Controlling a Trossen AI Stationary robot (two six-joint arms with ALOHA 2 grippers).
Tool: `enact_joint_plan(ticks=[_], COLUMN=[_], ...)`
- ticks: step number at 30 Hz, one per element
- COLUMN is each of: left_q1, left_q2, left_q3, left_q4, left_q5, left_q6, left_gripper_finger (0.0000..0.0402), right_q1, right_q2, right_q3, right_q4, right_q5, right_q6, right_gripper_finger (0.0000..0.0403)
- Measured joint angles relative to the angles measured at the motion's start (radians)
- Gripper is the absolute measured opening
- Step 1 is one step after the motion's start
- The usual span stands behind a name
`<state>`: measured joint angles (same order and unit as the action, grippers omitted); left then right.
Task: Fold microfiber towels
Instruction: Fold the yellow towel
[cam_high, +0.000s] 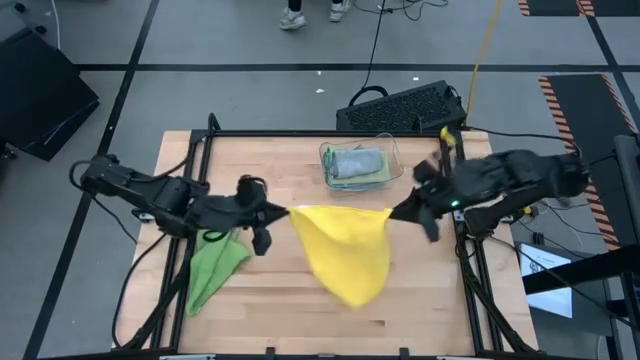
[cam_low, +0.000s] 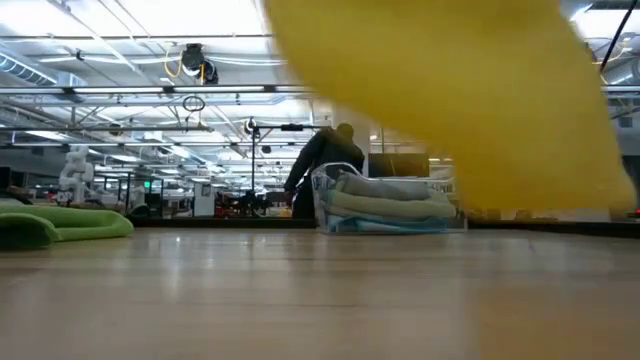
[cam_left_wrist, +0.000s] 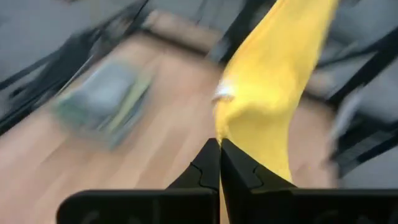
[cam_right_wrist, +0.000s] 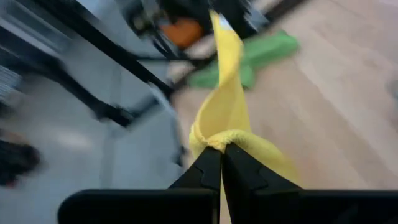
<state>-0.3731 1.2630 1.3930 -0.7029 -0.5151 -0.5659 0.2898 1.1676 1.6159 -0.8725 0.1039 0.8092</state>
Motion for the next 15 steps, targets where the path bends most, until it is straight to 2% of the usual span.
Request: enact_joint_plan(ticks=[2, 3, 6, 7, 8, 9, 10, 13, 14, 15], left_q1=[0.025, 0.04, 0.057, 0.05, 0.042, 0.039, 0.037, 0.035, 0.038, 0.044], left_q2=[0.015, 0.026, 0.036, 0.032, 0.032, 0.033, 0.027, 0.016, 0.019, 0.023], left_q3=[-0.001, -0.002, -0.003, -0.003, 0.003, 0.006, 0.006, -0.002, -0.006, -0.006], left_q4=[-0.11, -0.089, 0.222, 0.349, 0.439, 0.478, 0.462, 0.254, 0.212, 0.228], left_q5=[0.029, 0.091, 0.437, 0.53, 0.568, 0.55, 0.483, 0.231, 0.215, 0.274], left_q6=[-0.049, -0.049, 0.084, 0.128, 0.16, 0.17, 0.171, 0.103, 0.055, 0.049], left_gripper_finger=[0.0003, 0.0004, 0.0002, 0.0003, 0.0004, 0.0004, 0.0003, 0.0002, 0.0003, 0.0003], right_q1=[-0.002, -0.007, -0.009, -0.009, -0.008, -0.007, -0.007, -0.014, -0.022, -0.032], right_q2=[0.021, 0.031, 0.058, 0.061, 0.065, 0.067, 0.068, 0.069, 0.069, 0.067], right_q3=[-0.038, -0.057, -0.092, -0.095, -0.098, -0.101, -0.104, -0.111, -0.111, -0.111], right_q4=[-0.02, -0.016, 0.003, 0.011, 0.011, 0.01, 0.016, 0.024, 0.027, 0.031], right_q5=[0.025, 0.028, -0.02, -0.034, -0.049, -0.056, -0.056, -0.053, -0.053, -0.054], right_q6=[-0.048, -0.062, -0.071, -0.071, -0.073, -0.076, -0.082, -0.106, -0.115, -0.12], right_gripper_finger=[0.0, 0.0, 0.0, 0.0, 0.0, 0.0, 0.0, 0.0, 0.0, 0.0])
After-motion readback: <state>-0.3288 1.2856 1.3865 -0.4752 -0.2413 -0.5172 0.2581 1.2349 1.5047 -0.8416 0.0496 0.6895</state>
